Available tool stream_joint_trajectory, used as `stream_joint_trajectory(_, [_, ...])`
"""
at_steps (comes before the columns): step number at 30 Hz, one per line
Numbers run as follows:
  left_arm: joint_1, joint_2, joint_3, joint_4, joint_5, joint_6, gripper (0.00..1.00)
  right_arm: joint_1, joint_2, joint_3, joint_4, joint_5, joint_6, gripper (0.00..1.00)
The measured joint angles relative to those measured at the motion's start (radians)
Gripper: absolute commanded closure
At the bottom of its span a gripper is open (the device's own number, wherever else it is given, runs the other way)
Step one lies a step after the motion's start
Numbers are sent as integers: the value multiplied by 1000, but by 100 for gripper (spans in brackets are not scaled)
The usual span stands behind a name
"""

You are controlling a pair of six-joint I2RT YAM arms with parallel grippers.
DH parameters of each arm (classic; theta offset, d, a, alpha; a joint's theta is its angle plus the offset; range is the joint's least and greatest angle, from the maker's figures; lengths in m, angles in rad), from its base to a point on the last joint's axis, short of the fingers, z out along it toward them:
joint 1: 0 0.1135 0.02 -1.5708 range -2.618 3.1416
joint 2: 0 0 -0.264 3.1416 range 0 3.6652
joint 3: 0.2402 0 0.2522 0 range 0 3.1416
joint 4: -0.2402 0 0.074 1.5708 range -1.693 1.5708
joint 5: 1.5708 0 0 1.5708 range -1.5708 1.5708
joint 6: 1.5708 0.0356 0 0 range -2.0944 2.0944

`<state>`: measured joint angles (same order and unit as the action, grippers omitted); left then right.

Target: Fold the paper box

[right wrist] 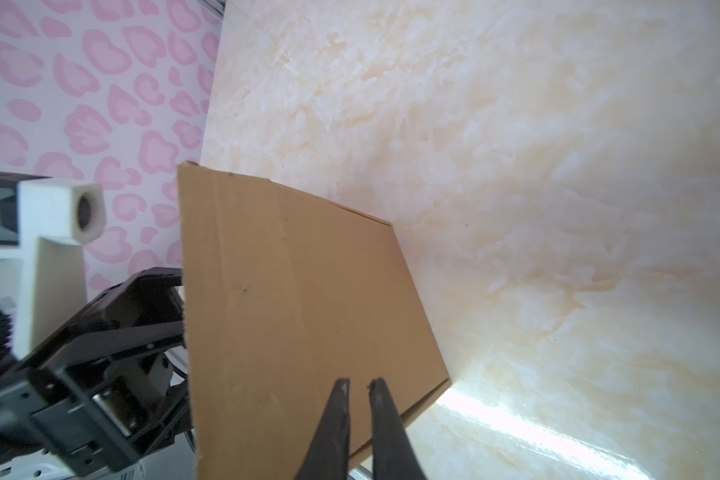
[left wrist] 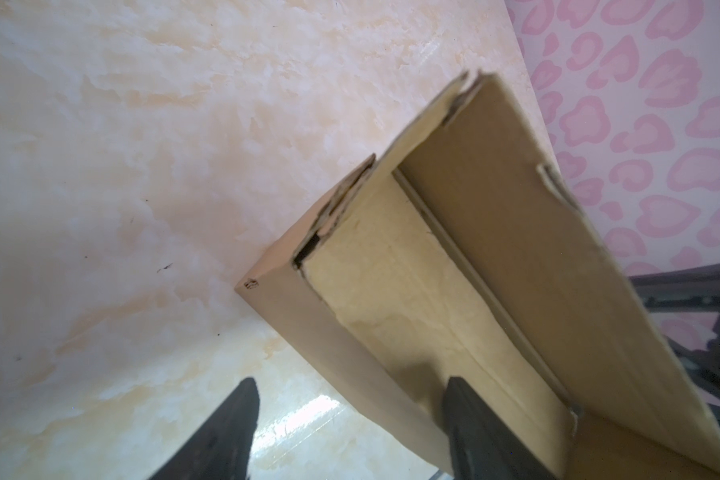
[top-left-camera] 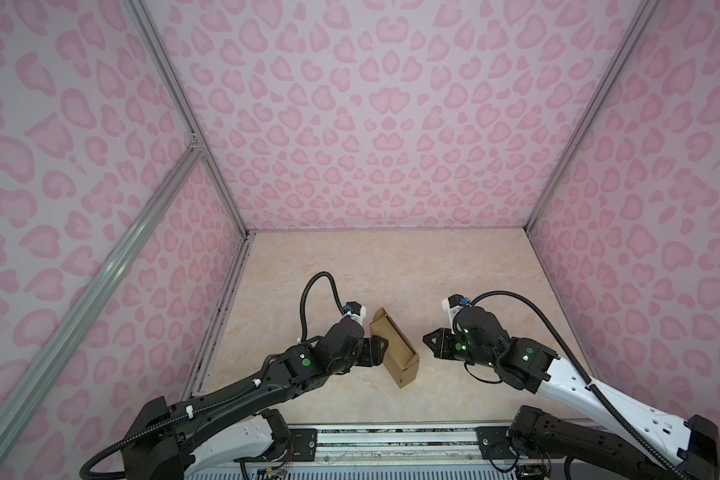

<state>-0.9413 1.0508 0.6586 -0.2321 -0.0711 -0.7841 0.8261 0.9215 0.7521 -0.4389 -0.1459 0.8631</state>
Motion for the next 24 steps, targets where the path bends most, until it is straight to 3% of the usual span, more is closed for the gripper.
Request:
stream_joint_trajectory(7, [-1, -1, 0, -2, -3, 0, 27, 19, -93, 12, 29, -25, -79, 85])
stream_joint_trajectory(16, [-1, 0, 0, -2, -3, 0, 27, 206, -53, 73, 10, -20, -196, 86])
stream_joint_trajectory(24, [-2, 3, 0, 2, -3, 0, 27, 254, -66, 33, -30, 18, -208, 86])
